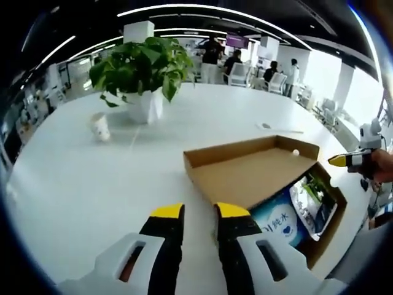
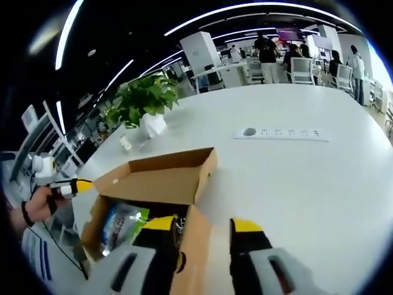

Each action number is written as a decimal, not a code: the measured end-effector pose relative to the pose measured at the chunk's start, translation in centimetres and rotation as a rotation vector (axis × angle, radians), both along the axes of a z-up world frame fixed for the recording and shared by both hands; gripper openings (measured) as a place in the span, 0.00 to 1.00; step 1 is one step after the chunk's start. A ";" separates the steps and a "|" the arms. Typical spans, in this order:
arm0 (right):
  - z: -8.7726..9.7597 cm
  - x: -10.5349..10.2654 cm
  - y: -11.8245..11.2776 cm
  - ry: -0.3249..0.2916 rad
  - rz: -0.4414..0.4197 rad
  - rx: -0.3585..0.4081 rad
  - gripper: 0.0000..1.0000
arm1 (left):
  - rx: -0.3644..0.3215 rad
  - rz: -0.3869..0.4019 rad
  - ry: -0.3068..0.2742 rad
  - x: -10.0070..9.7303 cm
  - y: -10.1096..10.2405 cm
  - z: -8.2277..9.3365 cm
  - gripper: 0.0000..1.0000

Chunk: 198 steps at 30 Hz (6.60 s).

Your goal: Operate the shoe box by opening the lid, removing the specified soft item, and placing it in the target area until the item is outside and the box remains undamaged.

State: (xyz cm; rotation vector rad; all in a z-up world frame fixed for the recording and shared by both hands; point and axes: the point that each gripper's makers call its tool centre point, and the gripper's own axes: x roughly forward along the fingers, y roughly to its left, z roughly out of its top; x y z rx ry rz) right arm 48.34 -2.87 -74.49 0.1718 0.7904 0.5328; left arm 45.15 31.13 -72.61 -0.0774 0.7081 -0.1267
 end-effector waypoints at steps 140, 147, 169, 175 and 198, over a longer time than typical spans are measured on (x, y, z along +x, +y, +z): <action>-1.3 -7.1 7.5 0.049 0.076 0.183 0.44 | -0.378 -0.182 0.221 -6.1 -15.6 -6.1 0.00; -2.8 -7.3 7.4 0.103 0.068 0.146 0.41 | -0.370 -0.188 0.232 -6.1 -15.6 -6.3 0.00; -2.7 -7.3 6.7 0.123 -0.018 0.199 0.00 | -0.334 -0.220 0.236 -6.2 -15.9 -6.2 0.00; -1.8 -7.4 6.3 0.101 -0.014 0.221 0.00 | -0.333 -0.231 0.229 -6.3 -16.2 -5.7 0.00; 2.8 -7.3 1.1 -0.018 -0.079 0.298 0.00 | -0.332 -0.334 0.127 -5.3 -20.9 -0.5 0.00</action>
